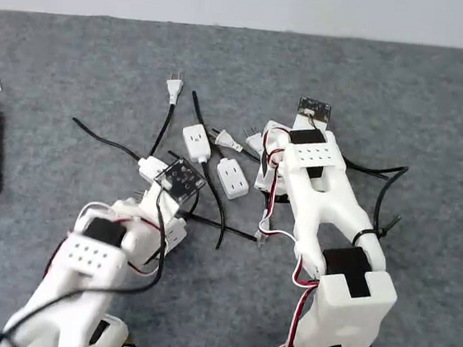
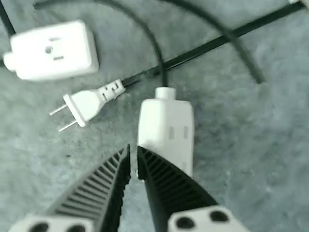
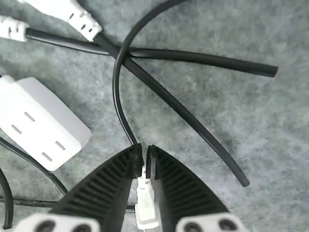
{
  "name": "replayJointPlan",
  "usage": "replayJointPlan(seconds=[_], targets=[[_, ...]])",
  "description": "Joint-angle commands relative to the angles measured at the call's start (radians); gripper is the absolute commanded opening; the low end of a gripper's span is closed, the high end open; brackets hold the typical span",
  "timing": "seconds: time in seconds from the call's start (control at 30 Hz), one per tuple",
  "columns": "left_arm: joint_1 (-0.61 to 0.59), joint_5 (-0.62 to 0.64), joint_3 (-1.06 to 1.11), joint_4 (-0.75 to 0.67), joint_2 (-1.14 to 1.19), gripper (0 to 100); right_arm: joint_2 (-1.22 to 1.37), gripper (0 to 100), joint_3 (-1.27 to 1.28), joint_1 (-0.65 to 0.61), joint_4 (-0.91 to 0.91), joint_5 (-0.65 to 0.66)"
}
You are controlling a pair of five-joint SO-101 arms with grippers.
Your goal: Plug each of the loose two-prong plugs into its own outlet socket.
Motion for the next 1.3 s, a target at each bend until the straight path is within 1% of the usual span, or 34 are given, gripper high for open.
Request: replayJointPlan(seconds=[0.0,0.1,0.2,0.33,0.43,0.53,0.67,0.73,0.8,0.93,1.1,1.27], targets=[[-0.035,-0.025,-0.119,-0.061,0.201,1,-0.073,3.4,-0.009,0.004,-0.016,0.011],[-0.077,-0.046,-0.216,-0.043,0.324,1,-0.073,3.4,-0.009,0.004,-0.016,0.011],[-0.121,-0.048,-0.280,-0.043,0.379,1,-0.073,3.4,-0.009,0.002,-0.016,0.012],[-0.172,-0.044,-0.329,-0.037,0.354,1,-0.073,3.4,-0.009,0.001,-0.019,0.012],[-0.169,-0.011,-0.306,-0.018,0.255,1,-0.073,3.4,-0.009,0.001,-0.019,0.012],[-0.101,-0.014,-0.231,0.052,0.100,1,-0.073,3.4,-0.009,0.002,-0.019,0.012],[0.000,-0.052,-0.120,0.155,-0.130,1,-0.073,3.4,-0.009,0.002,-0.021,0.012],[0.041,-0.057,-0.077,0.196,-0.219,1,-0.073,3.4,-0.009,0.002,-0.021,0.012],[0.077,-0.055,-0.045,0.207,-0.256,1,-0.073,3.4,-0.009,0.002,-0.021,0.012],[0.097,-0.058,-0.044,0.186,-0.195,1,-0.073,3.4,-0.009,0.002,-0.021,0.012],[0.097,-0.058,-0.090,0.106,-0.009,1,-0.073,3.4,-0.009,0.002,-0.021,0.012],[0.097,-0.060,-0.173,0.098,0.112,1,-0.073,3.4,-0.009,0.002,-0.021,0.012]])
